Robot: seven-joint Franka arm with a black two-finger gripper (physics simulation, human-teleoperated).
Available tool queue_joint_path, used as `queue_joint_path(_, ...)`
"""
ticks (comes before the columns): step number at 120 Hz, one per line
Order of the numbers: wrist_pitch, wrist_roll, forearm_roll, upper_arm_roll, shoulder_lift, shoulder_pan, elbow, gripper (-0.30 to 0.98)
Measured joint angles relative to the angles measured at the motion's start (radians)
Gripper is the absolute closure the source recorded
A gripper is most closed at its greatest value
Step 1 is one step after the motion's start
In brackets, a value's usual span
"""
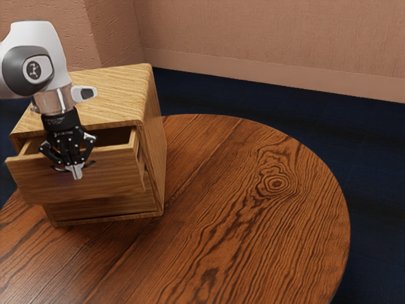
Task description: Push the drawer handle with one arm to close the drawer
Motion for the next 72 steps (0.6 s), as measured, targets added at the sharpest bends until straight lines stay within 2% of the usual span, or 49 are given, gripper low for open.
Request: queue_joint_path(72, 0.026, 0.012, 0.046, 0.022, 0.114, 0.006, 0.106, 0.79)
